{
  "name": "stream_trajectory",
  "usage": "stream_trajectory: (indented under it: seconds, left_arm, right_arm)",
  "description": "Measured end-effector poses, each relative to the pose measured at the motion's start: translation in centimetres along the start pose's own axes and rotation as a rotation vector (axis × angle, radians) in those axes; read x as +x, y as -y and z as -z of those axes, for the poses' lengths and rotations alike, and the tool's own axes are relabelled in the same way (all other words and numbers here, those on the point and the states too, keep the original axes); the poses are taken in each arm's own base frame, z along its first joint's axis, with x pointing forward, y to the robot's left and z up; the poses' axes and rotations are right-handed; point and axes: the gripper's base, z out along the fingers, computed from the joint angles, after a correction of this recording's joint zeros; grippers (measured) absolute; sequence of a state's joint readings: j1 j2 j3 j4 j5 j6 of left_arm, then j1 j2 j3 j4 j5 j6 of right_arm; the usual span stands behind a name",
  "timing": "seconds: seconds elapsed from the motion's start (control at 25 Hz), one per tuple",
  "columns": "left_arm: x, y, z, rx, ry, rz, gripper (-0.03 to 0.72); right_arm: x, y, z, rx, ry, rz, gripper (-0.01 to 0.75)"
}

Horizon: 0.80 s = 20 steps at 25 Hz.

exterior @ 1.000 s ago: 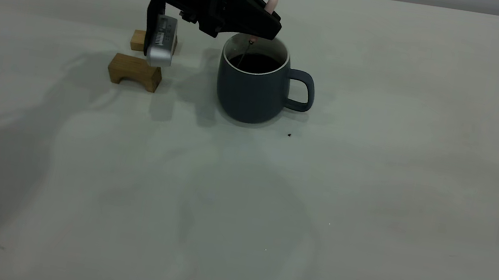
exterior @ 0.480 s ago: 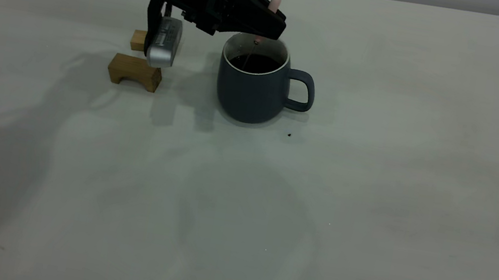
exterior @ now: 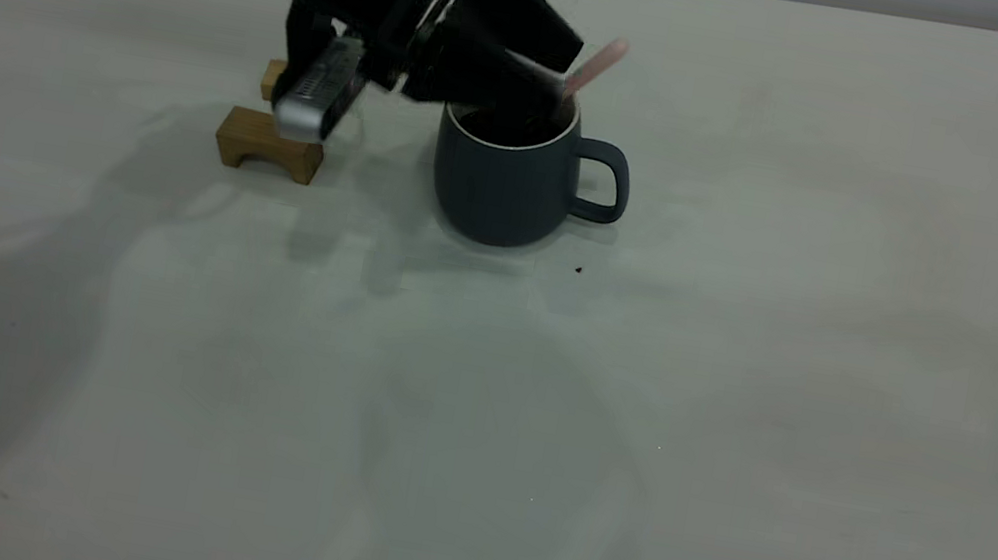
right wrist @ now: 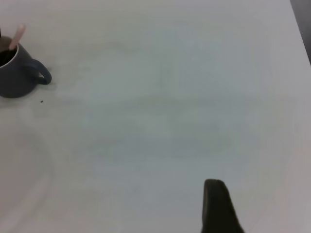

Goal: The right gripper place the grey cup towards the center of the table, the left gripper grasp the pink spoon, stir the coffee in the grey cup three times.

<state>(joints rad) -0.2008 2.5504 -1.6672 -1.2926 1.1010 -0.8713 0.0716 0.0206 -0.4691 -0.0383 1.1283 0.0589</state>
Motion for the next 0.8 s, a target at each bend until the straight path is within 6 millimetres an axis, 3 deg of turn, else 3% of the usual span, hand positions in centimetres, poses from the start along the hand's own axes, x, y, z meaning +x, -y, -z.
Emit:
stream_trajectory:
  seconds: [0.16, 0.48, 0.68, 0.8]
  left_arm:
    - [1.6, -0.6, 1.5, -0.094, 0.135, -0.276, 0.618]
    - [5.8, -2.6, 5.5, -0.400, 0.509, -0.680, 0.452]
    - [10.2, -3.8, 8.2, -0.463, 0.672, -0.836, 0.379]
    - [13.6, -4.8, 11.1, -0.521, 0.800, -1.057, 0.349]
  right_arm:
    - [0.0, 0.0, 0.0, 0.000, 0.000, 0.000, 0.493]
    - [0.0, 0.0, 0.0, 0.000, 0.000, 0.000, 0.493]
    - [0.0, 0.0, 0.0, 0.000, 0.000, 0.000, 0.493]
    - [0.0, 0.0, 0.0, 0.000, 0.000, 0.000, 0.493]
